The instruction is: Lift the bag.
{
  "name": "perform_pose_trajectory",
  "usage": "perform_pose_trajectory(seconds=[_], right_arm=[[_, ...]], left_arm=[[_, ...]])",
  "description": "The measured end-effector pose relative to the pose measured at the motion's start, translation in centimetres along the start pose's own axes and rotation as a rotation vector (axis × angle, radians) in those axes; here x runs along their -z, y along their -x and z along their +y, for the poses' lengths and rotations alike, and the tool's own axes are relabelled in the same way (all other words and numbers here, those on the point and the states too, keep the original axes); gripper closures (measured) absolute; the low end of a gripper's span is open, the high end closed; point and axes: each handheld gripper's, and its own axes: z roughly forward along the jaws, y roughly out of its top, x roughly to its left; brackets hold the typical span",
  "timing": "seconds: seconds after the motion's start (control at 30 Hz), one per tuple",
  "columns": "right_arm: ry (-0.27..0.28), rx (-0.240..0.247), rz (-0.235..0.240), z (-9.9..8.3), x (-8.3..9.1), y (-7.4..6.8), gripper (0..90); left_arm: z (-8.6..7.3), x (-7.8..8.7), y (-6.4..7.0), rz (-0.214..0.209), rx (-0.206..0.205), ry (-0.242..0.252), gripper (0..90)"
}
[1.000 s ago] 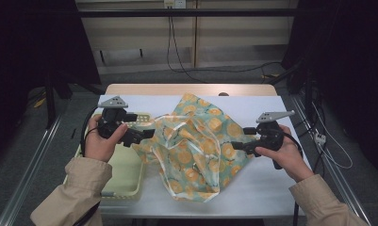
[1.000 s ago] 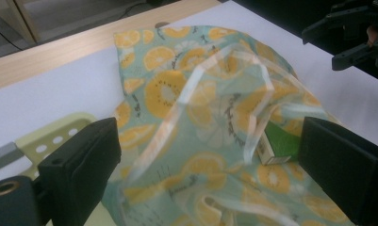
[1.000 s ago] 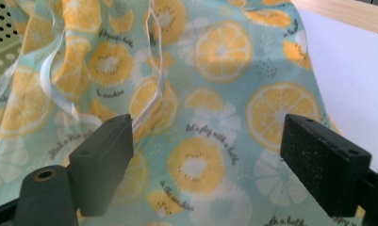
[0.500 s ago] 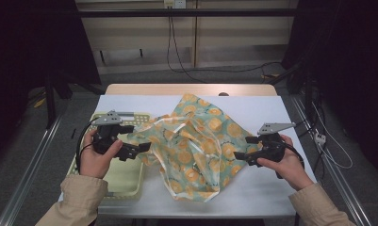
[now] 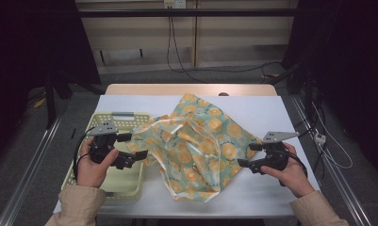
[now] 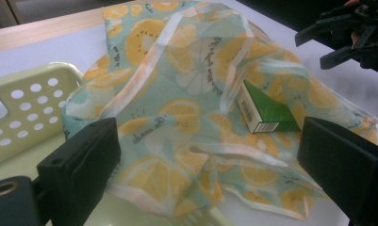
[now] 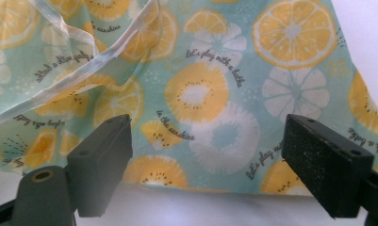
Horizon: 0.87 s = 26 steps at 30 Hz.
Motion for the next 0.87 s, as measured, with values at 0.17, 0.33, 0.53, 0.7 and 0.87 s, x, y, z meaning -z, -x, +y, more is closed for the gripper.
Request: perform_pose_trajectory(seconds=[0.17, 0.33, 0.53, 0.7, 0.87], right_arm=[[0.008, -0.007, -0.009, -1.1, 0.2, 0.0, 16.8], [0.0, -0.014, -0.006, -2.3, 0.3, -0.1, 16.8], [0.012, -0.012, -0.006, -3.1, 0.7, -0.5, 16.8], [0.019, -0.022, -0.011, -3.8, 1.0, -0.4, 16.5], [0.026, -0.032, -0.028, -4.3, 1.1, -0.1, 16.0]], left_arm=[[-0.9, -0.3, -0.1, -0.002, 0.004, 0.0, 6.2], [-1.7, -0.4, 0.2, 0.002, -0.001, 0.0, 6.2], [-2.2, -0.2, 0.5, -0.002, -0.006, -0.007, 6.2], [-2.9, 0.1, 0.7, 0.001, 0.001, -0.009, 6.1], [-3.3, 0.2, 0.9, -0.002, -0.003, -0.009, 6.2]])
